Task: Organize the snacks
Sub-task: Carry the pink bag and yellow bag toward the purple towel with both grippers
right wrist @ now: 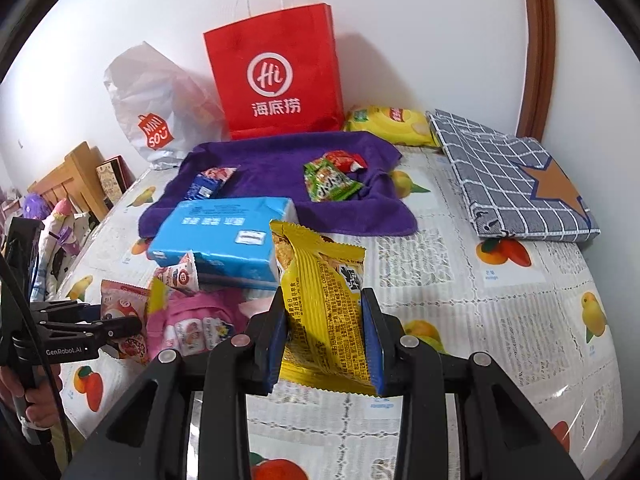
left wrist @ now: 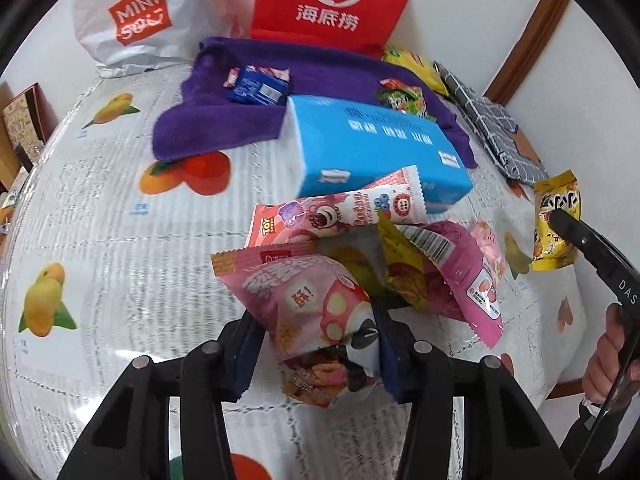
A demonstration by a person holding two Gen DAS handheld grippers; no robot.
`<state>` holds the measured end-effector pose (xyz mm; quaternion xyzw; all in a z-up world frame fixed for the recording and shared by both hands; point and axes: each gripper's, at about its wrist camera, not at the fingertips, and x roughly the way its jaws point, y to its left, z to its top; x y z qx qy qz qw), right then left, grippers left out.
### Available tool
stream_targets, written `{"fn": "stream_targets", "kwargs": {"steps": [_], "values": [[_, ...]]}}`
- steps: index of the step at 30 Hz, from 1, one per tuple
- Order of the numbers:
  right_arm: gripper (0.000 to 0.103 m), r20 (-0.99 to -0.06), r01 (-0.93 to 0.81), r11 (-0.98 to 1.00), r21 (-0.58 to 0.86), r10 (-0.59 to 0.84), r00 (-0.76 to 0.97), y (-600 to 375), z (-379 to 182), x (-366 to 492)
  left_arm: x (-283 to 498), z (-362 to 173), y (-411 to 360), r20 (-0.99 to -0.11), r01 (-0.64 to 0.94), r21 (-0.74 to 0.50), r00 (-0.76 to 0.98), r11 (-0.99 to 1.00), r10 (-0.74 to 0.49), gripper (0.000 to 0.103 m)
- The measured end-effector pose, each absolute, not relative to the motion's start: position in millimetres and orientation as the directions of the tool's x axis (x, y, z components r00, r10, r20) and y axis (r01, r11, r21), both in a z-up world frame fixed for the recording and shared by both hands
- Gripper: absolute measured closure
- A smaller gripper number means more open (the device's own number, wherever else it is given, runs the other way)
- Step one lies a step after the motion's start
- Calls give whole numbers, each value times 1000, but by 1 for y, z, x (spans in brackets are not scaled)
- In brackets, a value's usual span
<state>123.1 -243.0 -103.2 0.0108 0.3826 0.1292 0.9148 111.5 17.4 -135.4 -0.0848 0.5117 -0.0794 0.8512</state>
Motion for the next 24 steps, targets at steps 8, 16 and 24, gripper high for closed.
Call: {"fn": "stream_targets", "kwargs": {"steps": [8,16,24], "values": [[69,-685,-243,964,111,252,684,-223,-91,115,102,-117,31,-826,63,-242,511,968,-239,55],[69,-671,-247,962,115,258,695,-214,-78,115,103,-93,31,-795,92,-255,547,963,-263,55],[69,-653,-248,962,118,263,710,-210,-59,129,124,-67,21,-764,134,-252,580,958,-282,55]]}}
